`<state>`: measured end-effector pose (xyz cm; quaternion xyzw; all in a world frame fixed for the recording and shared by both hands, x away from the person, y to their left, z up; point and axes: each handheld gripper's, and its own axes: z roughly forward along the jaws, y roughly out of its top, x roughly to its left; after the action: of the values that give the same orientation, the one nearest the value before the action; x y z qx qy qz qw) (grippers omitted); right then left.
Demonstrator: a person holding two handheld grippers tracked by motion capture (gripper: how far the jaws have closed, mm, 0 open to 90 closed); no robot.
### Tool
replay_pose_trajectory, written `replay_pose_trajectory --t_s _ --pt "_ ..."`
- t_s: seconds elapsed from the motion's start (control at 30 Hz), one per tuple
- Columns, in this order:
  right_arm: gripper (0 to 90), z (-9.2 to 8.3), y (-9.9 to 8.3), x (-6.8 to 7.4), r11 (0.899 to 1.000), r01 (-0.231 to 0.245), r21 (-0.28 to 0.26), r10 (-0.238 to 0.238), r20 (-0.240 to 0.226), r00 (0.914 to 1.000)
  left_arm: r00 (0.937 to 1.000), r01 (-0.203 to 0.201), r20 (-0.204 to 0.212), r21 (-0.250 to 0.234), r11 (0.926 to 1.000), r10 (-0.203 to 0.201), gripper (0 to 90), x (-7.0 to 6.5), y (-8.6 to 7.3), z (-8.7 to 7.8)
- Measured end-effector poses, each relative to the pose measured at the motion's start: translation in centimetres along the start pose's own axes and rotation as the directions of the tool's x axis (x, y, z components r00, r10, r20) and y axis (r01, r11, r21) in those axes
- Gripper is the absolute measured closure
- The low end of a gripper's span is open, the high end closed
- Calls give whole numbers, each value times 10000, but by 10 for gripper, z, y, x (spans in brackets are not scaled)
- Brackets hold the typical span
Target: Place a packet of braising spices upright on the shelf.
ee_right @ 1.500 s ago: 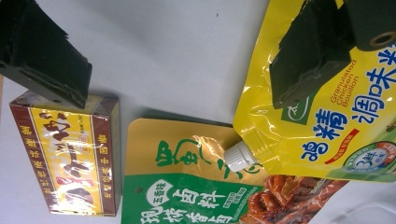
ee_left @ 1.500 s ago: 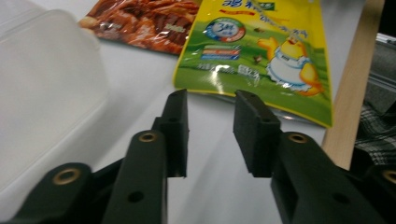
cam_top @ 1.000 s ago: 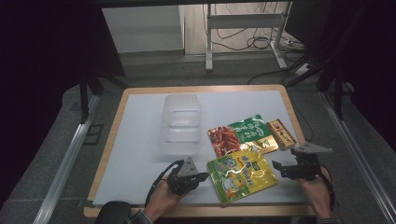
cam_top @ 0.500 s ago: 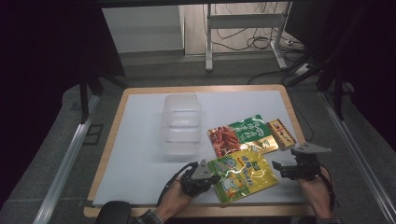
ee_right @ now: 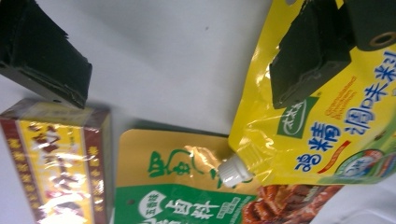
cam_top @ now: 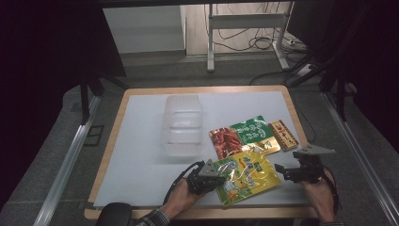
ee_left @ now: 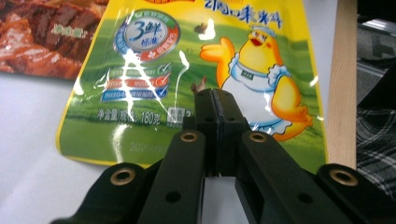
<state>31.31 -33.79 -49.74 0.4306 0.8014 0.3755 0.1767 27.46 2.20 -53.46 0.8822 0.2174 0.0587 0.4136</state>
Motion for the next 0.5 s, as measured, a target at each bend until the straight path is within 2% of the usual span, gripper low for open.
replay_pose_trajectory --t_s 0.1,0.27,0.33,0.37,0.43,0.5 --pt "57 -2 0 5 10000 20 -22 -21 -364 9993 9999 126 65 86 9999 -126 900 1 -2 0" --pt "57 0 2 13 9999 106 21 -103 -1039 9945 9996 -146 -241 171 9997 150 900 -3 -2 0" --pt "57 3 3 16 9996 156 246 -122 -1321 9912 9998 -88 -179 223 9997 92 900 -2 -2 -1" --pt "57 3 3 16 9996 156 246 -122 -1321 9912 9998 -88 -179 223 9997 92 900 -2 -2 -1" --pt "57 8 3 21 9980 379 511 -288 -1696 9851 10000 2 -23 305 9995 -1 900 0 -5 -2" --pt "57 9 2 21 9977 400 554 -295 -1787 9835 10000 -35 -12 339 9994 35 900 0 -5 -2"
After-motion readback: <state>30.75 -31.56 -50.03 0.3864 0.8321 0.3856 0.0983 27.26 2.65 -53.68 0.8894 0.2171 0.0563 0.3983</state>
